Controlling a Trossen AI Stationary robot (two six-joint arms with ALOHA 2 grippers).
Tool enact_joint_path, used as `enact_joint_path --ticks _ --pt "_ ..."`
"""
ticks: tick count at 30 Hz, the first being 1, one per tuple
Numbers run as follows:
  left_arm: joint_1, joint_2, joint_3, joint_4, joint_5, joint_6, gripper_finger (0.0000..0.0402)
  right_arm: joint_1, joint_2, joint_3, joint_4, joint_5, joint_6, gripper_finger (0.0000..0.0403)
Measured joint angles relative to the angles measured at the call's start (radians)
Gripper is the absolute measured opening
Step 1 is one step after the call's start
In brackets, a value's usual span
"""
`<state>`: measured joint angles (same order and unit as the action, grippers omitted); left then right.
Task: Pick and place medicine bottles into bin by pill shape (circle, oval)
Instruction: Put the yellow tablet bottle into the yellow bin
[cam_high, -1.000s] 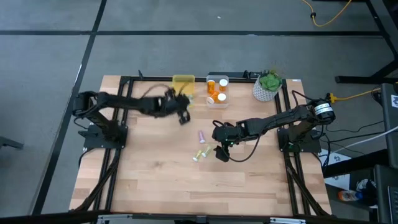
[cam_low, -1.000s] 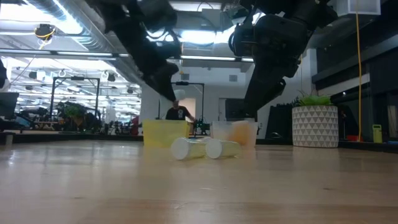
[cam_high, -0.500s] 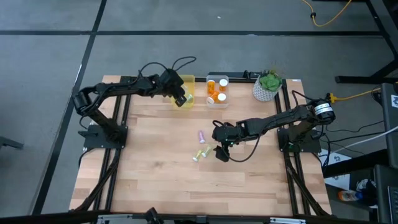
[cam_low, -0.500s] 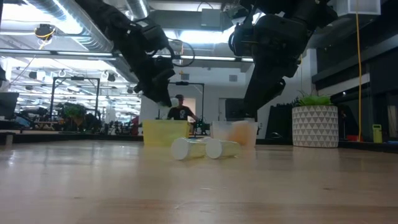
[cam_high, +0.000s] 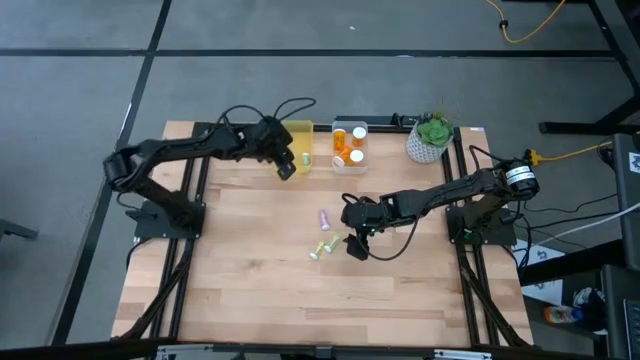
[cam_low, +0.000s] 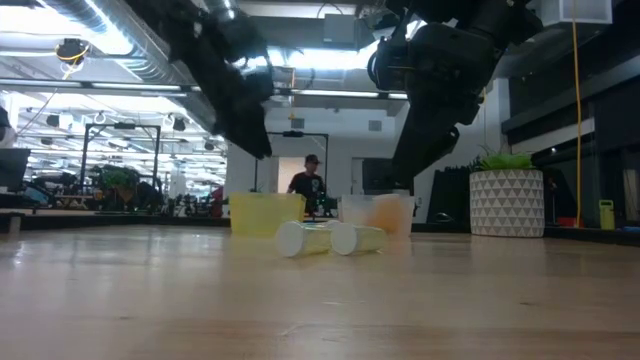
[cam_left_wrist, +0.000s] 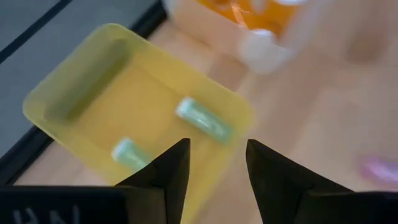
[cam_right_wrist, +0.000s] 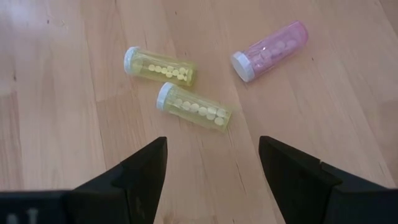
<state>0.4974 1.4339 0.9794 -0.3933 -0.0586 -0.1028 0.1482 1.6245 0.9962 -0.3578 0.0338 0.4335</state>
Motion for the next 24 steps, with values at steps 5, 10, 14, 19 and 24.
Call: enact_joint_path --ticks 5,10,14,19,24 --pt "-0.112 -0.155 0.0 -0.187 -0.01 -0.01 0.0149 0.0 0.0 0.0 0.0 0.0 0.0 0.0256" --pt "-0.249 -0.312 0.0 -0.318 -0.051 -0.066 0.0149 0.0 0.0 0.0 0.002 0.0 0.006 0.0256" --pt "-0.355 -0.425 0.0 -0.374 -0.111 -0.123 0.0149 0.0 0.0 0.0 0.002 0.0 0.006 0.0256" --pt "-0.464 -0.557 -0.042 -0.377 -0.193 -0.133 0.0149 0.0 0.0 0.0 0.002 0.0 0.007 0.0256" --pt "-0.539 -0.72 -0.157 -0.351 -0.374 -0.176 0.0149 0.0 0.0 0.0 0.002 0.0 0.007 0.0256"
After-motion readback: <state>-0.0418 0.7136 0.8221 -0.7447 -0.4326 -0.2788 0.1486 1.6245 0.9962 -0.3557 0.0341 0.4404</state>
